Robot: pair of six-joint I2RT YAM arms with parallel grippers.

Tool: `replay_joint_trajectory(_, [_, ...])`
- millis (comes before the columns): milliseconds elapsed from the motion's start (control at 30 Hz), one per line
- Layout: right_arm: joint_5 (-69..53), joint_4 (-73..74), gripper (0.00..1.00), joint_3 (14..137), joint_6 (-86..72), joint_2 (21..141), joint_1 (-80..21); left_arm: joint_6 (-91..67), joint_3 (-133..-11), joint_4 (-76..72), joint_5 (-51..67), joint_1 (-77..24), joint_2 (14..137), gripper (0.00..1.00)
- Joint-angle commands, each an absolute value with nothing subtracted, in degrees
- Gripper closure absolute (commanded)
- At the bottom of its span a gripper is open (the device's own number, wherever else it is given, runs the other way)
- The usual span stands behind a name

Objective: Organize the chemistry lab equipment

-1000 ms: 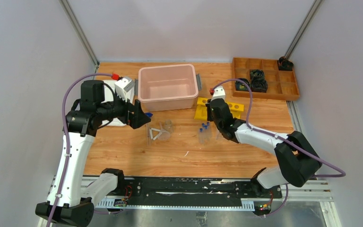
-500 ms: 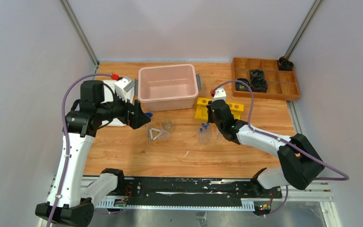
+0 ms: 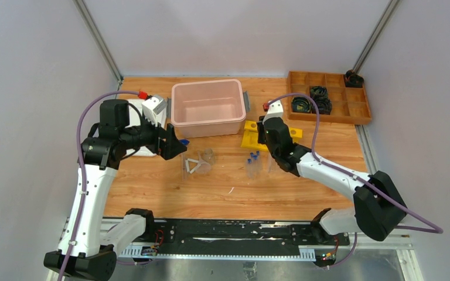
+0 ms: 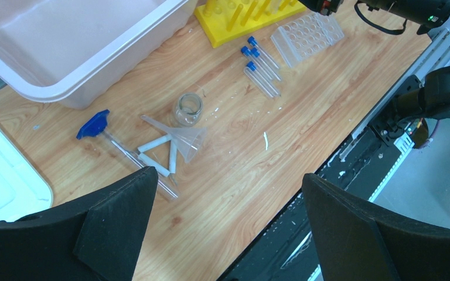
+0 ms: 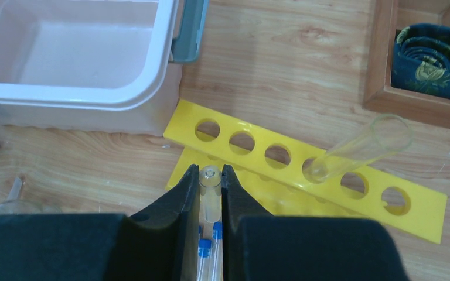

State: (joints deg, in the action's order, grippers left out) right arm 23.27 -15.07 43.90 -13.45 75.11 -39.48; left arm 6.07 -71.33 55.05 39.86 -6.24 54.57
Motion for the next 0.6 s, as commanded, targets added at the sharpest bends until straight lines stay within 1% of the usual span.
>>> replay_joint_trajectory(0, [25.67, -16.66, 1.00, 47.28, -11.39, 77.45, -38.51, 7.19, -70.81, 55.11, 40.27, -6.59, 53.51, 0.00])
replay_joint_trajectory(567, [24.51, -18.75, 1.00, 47.37, -10.24, 80.72, -37.43, 7.38, -70.75, 55.10, 40.69, -6.59, 54.11, 0.00])
